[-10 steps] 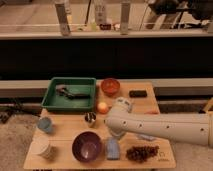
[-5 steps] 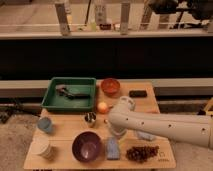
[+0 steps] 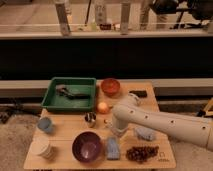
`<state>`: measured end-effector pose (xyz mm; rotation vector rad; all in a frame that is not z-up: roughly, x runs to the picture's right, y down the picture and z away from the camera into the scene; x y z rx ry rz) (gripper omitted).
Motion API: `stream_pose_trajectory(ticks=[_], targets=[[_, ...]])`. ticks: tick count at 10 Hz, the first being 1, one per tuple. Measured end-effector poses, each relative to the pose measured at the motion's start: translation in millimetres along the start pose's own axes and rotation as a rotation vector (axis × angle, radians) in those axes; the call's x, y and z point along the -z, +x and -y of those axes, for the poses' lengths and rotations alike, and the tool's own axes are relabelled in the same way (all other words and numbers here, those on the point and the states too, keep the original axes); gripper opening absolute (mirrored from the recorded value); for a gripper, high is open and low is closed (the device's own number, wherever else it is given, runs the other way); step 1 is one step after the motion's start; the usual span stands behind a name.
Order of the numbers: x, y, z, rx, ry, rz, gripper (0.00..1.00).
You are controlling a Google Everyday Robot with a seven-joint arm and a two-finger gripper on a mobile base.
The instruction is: Place sponge in metal cup
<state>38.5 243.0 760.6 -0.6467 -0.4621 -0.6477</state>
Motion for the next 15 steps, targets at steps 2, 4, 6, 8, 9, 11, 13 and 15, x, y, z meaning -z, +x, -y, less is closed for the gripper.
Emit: stream_pose_trajectory(ticks=[2, 4, 6, 8, 9, 11, 13, 15], targets=[[-8.6, -6.6, 2.1, 0.043, -0.029, -0.005, 0.8], [-17.4, -8.6, 1.2, 0.063, -0.053, 0.005, 0.8], [-24.4, -8.6, -1.8, 0.068, -0.066, 0.017, 0.8], [-28.4, -7.5, -6.8, 0.066, -0.068, 0.03, 0.8], [-30.3, -6.6, -9.0, 0.062, -0.064, 0.035, 0.8], [-34.9, -1.6, -17.4, 0.047, -0.055, 0.043, 0.8], [-38.8, 2.4, -23.6, 0.043, -0.048, 0.052, 0.8], [-41.8, 1.9, -24.2, 0.053, -0.048, 0.06, 0.8]])
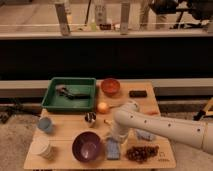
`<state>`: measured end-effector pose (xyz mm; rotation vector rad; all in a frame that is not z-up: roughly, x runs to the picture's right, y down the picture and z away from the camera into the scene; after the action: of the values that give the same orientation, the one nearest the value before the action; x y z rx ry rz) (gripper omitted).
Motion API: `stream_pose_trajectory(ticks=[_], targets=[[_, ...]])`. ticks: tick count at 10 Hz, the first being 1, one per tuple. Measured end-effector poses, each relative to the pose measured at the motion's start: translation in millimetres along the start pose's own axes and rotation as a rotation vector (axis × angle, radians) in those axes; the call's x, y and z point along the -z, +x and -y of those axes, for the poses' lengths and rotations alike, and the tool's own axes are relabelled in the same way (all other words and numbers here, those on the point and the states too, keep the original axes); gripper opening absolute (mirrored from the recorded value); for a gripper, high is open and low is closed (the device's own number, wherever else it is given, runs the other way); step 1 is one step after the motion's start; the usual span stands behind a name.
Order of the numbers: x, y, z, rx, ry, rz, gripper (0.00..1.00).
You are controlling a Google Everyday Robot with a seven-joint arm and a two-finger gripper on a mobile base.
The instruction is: Place sponge in metal cup
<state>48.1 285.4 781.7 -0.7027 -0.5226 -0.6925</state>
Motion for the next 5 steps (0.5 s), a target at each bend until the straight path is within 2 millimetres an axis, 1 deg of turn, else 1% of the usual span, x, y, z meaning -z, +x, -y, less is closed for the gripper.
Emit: stream_pose_trajectory(ticks=[5], targets=[[-3.2, -5.6, 2.6, 0.029, -0.007, 0.007, 0.8]])
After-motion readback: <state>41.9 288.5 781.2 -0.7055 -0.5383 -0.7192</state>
